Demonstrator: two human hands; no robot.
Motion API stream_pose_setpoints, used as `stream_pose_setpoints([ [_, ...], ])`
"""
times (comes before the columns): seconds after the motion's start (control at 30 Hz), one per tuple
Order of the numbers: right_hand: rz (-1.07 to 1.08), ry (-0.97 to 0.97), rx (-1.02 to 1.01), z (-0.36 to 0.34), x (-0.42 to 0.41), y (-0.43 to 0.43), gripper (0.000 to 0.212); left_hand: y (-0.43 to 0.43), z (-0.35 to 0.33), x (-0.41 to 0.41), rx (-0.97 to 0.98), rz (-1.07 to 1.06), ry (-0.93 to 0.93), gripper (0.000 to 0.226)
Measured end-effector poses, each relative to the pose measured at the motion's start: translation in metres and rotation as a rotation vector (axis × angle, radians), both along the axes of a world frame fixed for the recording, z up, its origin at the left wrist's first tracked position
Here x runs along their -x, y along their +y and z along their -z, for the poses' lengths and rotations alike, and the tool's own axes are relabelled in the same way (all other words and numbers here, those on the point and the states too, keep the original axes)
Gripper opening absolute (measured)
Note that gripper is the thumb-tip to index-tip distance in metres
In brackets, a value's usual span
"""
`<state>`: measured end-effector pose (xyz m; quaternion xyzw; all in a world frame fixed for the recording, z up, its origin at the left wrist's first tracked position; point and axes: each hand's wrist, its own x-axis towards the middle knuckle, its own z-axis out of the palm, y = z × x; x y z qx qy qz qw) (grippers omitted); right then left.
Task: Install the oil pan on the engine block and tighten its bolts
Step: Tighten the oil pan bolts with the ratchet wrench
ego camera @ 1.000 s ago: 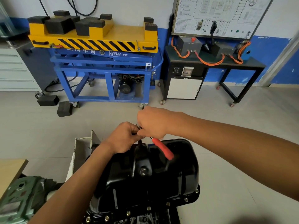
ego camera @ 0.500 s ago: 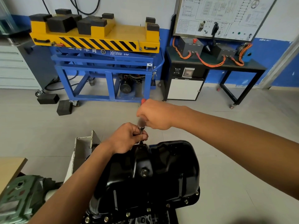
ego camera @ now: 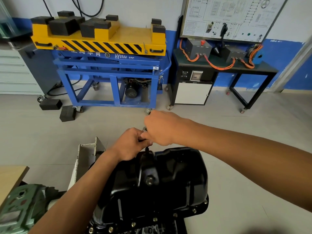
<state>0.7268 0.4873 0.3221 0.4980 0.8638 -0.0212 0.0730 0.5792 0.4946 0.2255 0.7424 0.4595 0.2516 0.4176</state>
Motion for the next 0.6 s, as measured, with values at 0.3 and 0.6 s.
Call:
stream_pose_setpoints([
  [0.3,0.023,-0.056,-0.037,0.004,0.008,-0.001,0.040,-0.001,-0.002,0.002,0.020,-0.013,0.020,0.051],
  [0.6,-0.263,-0.026,0.028,0.000,-0.032,0.026,0.047,0.001,-0.002,0.002,0.105,0.014,-0.005,0.027],
])
